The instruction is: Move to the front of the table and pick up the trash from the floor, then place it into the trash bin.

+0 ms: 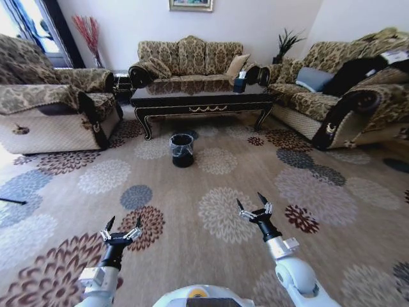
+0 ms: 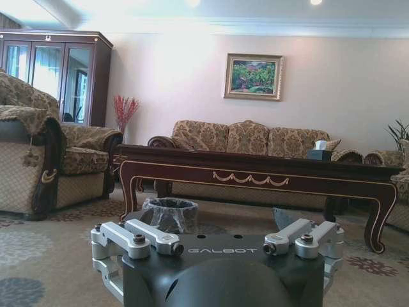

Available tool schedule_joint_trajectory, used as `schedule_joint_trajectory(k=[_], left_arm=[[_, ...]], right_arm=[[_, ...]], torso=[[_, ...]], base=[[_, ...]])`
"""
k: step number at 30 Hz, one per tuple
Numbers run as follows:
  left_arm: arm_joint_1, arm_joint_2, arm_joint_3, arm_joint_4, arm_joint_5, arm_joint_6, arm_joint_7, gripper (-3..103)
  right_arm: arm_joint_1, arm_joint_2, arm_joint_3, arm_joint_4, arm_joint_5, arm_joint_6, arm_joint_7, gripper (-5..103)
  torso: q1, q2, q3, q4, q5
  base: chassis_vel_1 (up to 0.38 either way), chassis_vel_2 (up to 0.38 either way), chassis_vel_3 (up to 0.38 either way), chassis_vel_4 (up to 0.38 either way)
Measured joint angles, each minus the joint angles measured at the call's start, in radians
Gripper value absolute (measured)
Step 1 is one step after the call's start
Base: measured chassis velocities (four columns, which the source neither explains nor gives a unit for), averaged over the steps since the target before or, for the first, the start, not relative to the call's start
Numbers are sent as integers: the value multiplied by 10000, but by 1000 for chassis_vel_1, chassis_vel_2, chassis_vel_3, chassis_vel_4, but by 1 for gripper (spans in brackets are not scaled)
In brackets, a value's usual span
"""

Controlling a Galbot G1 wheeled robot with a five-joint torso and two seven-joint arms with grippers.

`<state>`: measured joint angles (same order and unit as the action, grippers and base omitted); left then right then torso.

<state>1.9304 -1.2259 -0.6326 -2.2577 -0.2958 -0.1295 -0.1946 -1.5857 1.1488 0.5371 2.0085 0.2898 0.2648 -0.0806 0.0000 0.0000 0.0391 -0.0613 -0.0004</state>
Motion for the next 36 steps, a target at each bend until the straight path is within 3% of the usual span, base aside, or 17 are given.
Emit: schedule_joint_trajectory(k=[14, 21, 36], left_arm=[[1, 0, 0, -1, 0, 0, 1, 100], [0, 0, 1, -1, 1, 0, 1, 100], [1, 1, 0, -1, 1, 0, 1, 100]], right_arm=[[-1, 0, 0, 0, 0, 1, 0, 100], [0, 0, 0, 0, 0, 1, 0, 100], [0, 0, 0, 0, 0, 0, 0, 100]], torso=[[-2, 1, -4, -3, 1], [0, 2, 5, 0, 1], [24, 569, 529, 0, 5]], base=[[267, -290, -268, 281], [45, -39, -34, 51], [-10, 13, 6, -11]])
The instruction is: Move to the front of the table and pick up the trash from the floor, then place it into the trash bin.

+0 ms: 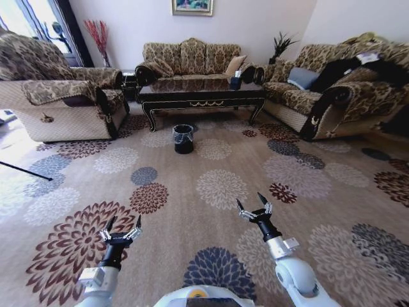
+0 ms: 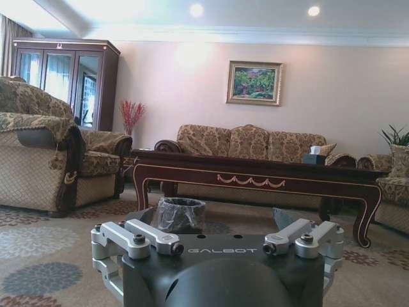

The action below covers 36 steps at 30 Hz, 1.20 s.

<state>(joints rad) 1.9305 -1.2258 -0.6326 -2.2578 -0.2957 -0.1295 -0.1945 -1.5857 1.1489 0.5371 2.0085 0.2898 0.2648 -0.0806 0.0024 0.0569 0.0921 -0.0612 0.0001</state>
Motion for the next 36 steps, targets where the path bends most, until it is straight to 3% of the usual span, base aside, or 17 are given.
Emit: schedule_joint_trajectory(k=[36], left_arm=[[0, 0, 0, 0, 0, 0, 0, 100]], right_arm=[[0, 0, 0, 0, 0, 0, 0, 100]], torso=[[301, 1334, 1033, -1, -1]], base=[[-18, 11, 13, -13]])
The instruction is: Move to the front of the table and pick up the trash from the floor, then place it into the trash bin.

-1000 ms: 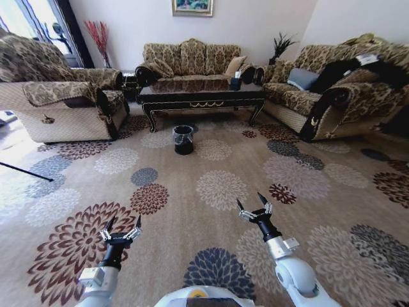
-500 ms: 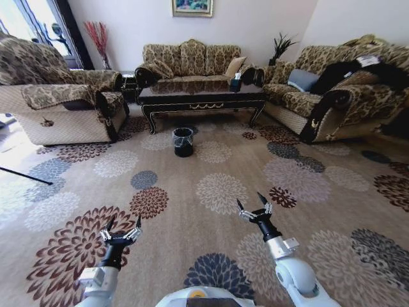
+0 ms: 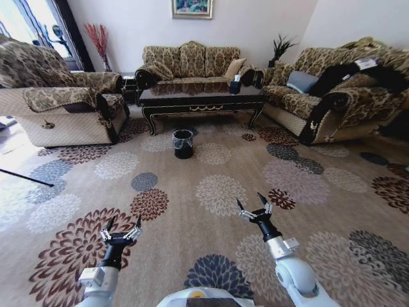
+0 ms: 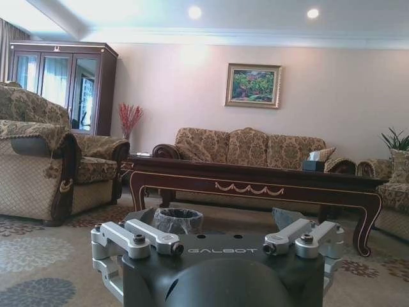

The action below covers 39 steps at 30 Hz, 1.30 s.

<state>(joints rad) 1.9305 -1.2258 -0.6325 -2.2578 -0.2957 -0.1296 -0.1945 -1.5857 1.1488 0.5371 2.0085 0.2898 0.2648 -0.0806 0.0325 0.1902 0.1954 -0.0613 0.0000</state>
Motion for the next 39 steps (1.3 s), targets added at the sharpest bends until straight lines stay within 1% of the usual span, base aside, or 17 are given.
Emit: schedule_joint_trajectory(k=[4, 8, 14, 16, 18, 21, 23, 31, 39], left_arm=[[0, 0, 0, 0, 0, 0, 0, 100], [0, 0, 0, 0, 0, 0, 0, 100], [0, 0, 0, -1, 0, 0, 0, 100], [0, 0, 0, 0, 0, 0, 0, 100], [0, 0, 0, -1, 0, 0, 0, 100], [0, 0, 0, 0, -1, 0, 0, 100], [-1, -1, 0, 0, 0, 0, 0, 100], [0, 0, 0, 0, -1, 0, 0, 100], [0, 0, 0, 0, 0, 0, 0, 100]], right_arm=[[0, 0, 0, 0, 0, 0, 0, 100], [0, 0, 0, 0, 0, 0, 0, 100], [0, 0, 0, 0, 0, 0, 0, 100], [0, 0, 0, 0, 0, 0, 0, 100], [0, 0, 0, 0, 0, 0, 0, 100], [0, 0, 0, 0, 0, 0, 0, 100], [0, 0, 0, 0, 0, 0, 0, 100], [0, 0, 0, 0, 0, 0, 0, 100], [0, 0, 0, 0, 0, 0, 0, 100]], torso=[[28, 117, 87, 0, 0], [82, 325, 241, 0, 0], [139, 513, 374, 0, 0], [172, 639, 464, 0, 0], [180, 668, 485, 0, 0], [226, 838, 611, 0, 0], [233, 866, 631, 0, 0], [340, 1233, 892, 0, 0], [437, 1531, 1093, 0, 0]], base=[[0, 0, 0, 0], [0, 0, 0, 0], [0, 0, 0, 0], [0, 0, 0, 0], [0, 0, 0, 0], [0, 0, 0, 0], [0, 0, 0, 0], [0, 0, 0, 0], [0, 0, 0, 0]])
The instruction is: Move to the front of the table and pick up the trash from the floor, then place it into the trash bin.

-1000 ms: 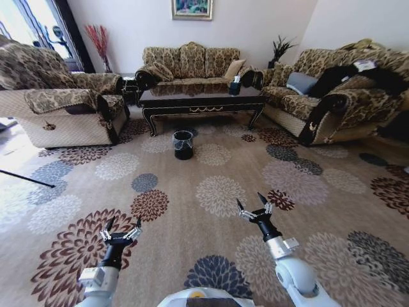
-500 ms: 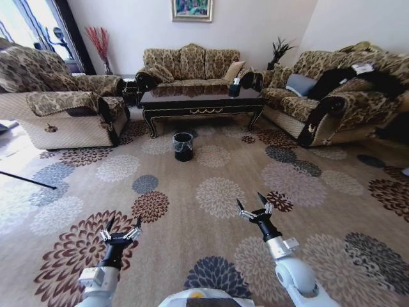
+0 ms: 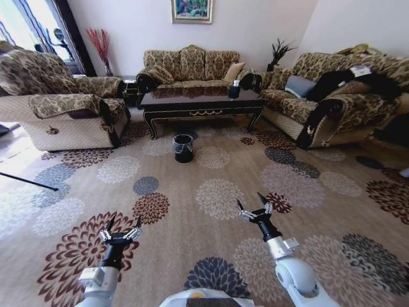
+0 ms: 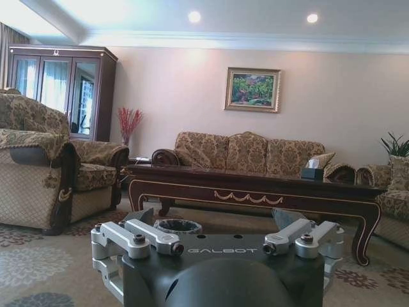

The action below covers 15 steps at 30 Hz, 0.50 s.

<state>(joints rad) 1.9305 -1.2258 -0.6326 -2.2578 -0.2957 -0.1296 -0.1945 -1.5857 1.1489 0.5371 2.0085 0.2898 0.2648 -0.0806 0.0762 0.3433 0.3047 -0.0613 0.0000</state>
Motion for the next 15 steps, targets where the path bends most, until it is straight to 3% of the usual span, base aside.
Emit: schedule_joint_trajectory(k=[15], left_arm=[[0, 0, 0, 0, 0, 0, 0, 100]], right_arm=[[0, 0, 0, 0, 0, 0, 0, 100]], torso=[[203, 550, 343, 0, 0]], base=[[0, 0, 0, 0]])
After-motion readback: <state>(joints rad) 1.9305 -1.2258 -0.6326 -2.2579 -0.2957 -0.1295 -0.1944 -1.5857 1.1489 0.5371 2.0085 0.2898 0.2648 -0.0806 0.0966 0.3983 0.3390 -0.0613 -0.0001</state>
